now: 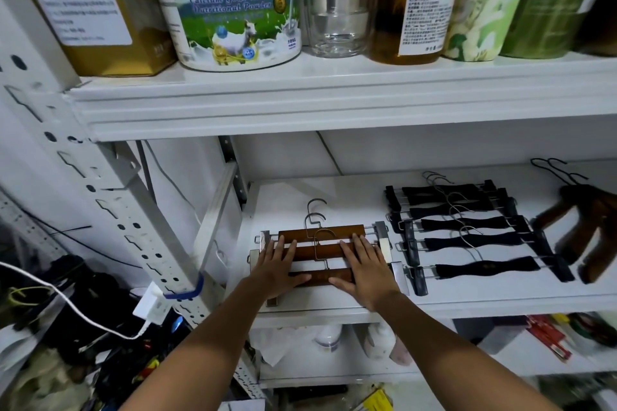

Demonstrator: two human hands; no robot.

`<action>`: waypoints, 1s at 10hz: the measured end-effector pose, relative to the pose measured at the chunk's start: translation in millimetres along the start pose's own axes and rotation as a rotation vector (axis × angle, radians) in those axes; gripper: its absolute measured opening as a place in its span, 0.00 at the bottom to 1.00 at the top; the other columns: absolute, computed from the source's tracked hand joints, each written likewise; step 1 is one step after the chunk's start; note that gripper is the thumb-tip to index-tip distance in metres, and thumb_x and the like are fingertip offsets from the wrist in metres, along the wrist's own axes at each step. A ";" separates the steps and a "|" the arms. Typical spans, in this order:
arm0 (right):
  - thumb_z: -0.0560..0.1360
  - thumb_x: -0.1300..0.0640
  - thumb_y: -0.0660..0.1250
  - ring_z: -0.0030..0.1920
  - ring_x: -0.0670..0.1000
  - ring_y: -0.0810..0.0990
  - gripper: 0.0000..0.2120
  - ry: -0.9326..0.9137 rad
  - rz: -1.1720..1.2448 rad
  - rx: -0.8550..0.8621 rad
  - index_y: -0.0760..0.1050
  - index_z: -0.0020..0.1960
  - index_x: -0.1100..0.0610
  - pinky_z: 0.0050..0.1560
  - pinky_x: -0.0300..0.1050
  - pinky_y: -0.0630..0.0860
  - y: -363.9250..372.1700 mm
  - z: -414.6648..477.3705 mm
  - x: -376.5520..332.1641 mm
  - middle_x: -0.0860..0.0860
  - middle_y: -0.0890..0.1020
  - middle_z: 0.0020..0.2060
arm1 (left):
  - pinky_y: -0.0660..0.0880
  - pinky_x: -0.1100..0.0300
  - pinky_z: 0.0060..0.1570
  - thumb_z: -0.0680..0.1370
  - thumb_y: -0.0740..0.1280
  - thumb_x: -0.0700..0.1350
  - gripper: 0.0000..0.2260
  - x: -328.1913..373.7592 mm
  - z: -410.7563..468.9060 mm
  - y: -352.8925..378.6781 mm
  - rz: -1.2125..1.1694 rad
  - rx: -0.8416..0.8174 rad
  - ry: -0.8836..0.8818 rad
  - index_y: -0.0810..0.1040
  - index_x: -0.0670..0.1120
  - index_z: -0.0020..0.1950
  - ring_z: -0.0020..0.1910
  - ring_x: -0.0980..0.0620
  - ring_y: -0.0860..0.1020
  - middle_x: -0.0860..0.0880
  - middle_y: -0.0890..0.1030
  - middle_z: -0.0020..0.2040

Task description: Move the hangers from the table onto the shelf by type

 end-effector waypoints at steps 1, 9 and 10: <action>0.74 0.28 0.47 0.77 0.54 0.36 0.42 0.004 0.000 -0.019 0.38 0.78 0.50 0.76 0.52 0.38 -1.8 5.3 0.1 0.55 0.40 0.78 | 0.41 0.46 0.74 0.76 0.54 0.68 0.40 0.9 3.7 -6.8 0.007 -0.031 -0.004 0.37 0.51 0.77 0.77 0.42 0.38 0.43 0.36 0.77; 0.78 0.35 0.51 0.78 0.50 0.43 0.37 -0.018 0.043 -0.120 0.43 0.79 0.51 0.74 0.51 0.36 -42.4 13.1 6.5 0.51 0.48 0.78 | 0.46 0.49 0.75 0.78 0.57 0.63 0.36 4.1 20.3 -21.6 -0.059 0.189 0.082 0.44 0.50 0.78 0.78 0.44 0.46 0.45 0.45 0.79; 0.79 0.38 0.52 0.78 0.51 0.50 0.34 -0.014 0.055 -0.122 0.46 0.79 0.51 0.76 0.52 0.40 -54.3 -1.9 14.4 0.51 0.54 0.78 | 0.48 0.48 0.75 0.79 0.58 0.59 0.33 17.5 12.4 -28.2 -0.047 0.224 0.153 0.46 0.50 0.78 0.77 0.45 0.51 0.48 0.50 0.79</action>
Point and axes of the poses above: each hand's wrist, its own z-axis towards the middle knuckle, its own y-axis out of the palm, x = y × z, the point moved 1 cm from there along z, towards the middle knuckle
